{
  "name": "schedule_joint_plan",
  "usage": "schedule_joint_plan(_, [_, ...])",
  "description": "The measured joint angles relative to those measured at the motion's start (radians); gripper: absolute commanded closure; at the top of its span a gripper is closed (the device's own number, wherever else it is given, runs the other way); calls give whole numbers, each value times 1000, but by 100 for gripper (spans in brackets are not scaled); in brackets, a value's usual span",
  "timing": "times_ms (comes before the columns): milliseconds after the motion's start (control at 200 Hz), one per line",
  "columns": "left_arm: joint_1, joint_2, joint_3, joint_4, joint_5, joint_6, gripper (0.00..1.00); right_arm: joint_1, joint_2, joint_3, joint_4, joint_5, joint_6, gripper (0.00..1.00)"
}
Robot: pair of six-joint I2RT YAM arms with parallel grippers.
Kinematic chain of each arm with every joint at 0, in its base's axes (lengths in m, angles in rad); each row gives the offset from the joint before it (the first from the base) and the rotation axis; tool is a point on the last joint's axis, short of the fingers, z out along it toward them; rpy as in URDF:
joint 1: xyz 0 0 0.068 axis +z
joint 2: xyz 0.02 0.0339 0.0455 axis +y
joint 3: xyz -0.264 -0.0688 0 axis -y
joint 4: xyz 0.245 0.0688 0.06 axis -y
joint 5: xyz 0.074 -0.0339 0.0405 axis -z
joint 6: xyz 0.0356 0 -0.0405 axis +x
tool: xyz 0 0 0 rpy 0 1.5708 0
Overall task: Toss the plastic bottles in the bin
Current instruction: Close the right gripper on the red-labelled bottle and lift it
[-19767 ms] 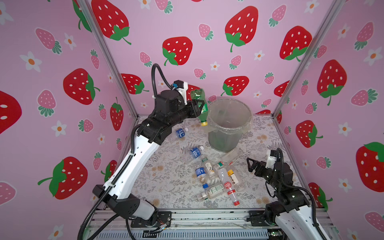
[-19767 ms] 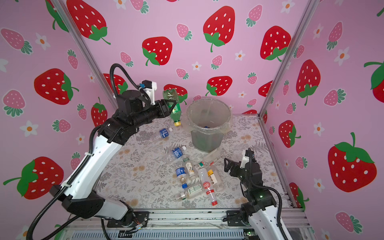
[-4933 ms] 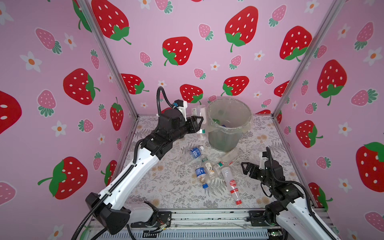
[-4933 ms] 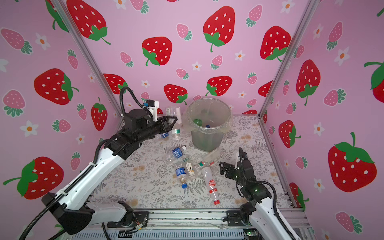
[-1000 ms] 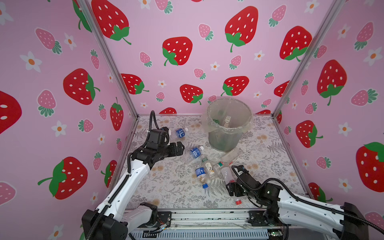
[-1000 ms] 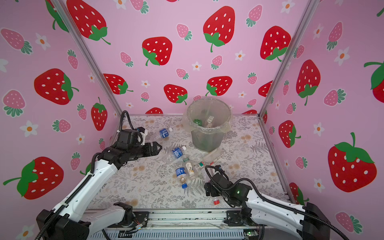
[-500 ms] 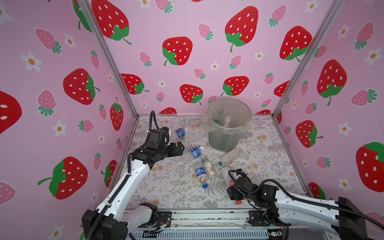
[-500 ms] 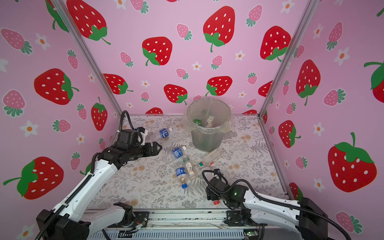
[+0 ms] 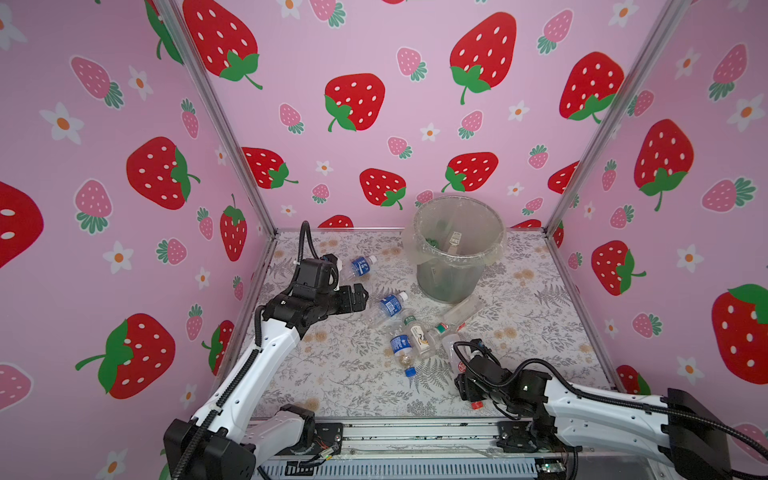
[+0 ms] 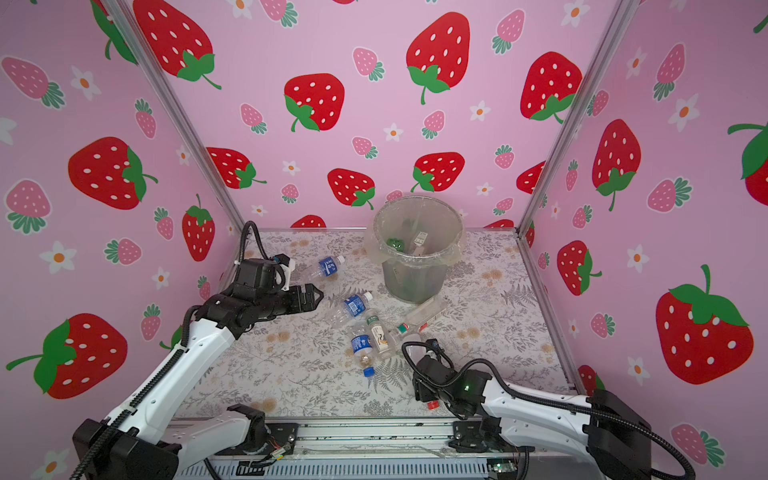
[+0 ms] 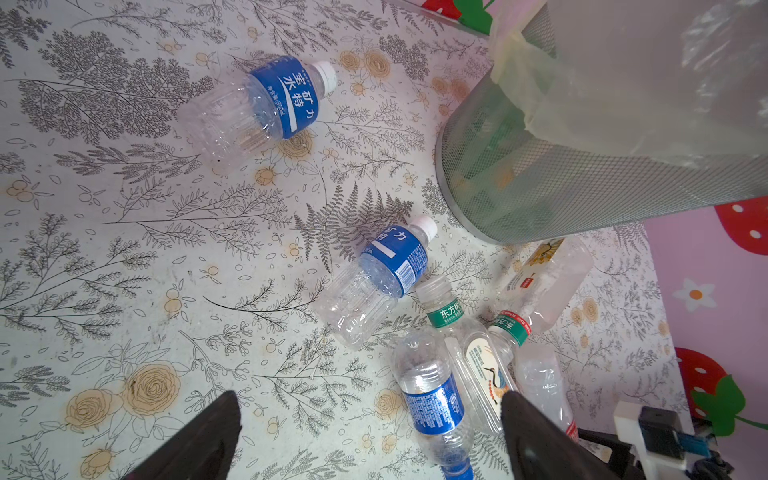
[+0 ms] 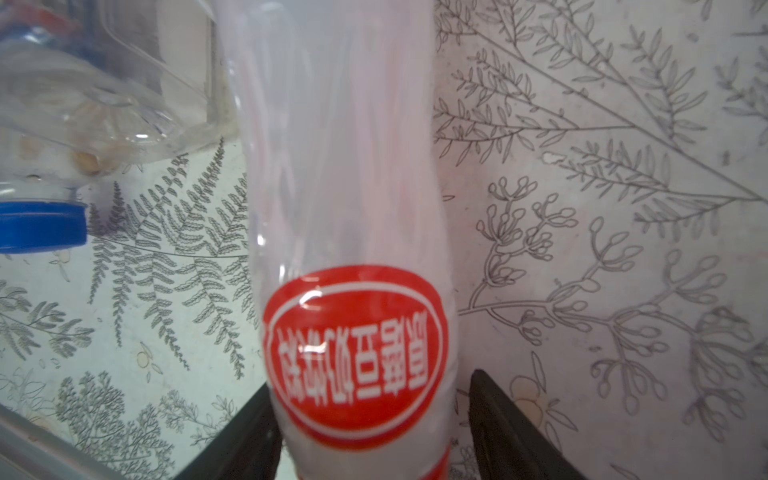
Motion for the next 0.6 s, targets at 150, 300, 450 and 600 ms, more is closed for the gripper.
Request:
schedule_joint_plan(150, [0, 0, 0, -3, -8, 0, 1, 2, 9, 0, 11, 2, 0, 46])
schedule_joint_plan(300, [0, 0, 0, -6, -11, 0, 1, 2, -8, 0, 5, 6, 1, 51])
schedule_joint_plan(450, [0, 0, 0, -10, -15, 0, 1, 3, -82, 3, -23, 22, 4, 52])
schedule_joint_plan(600, [0, 0, 0, -11, -17, 0, 1, 3, -166, 29, -74, 52, 6, 52])
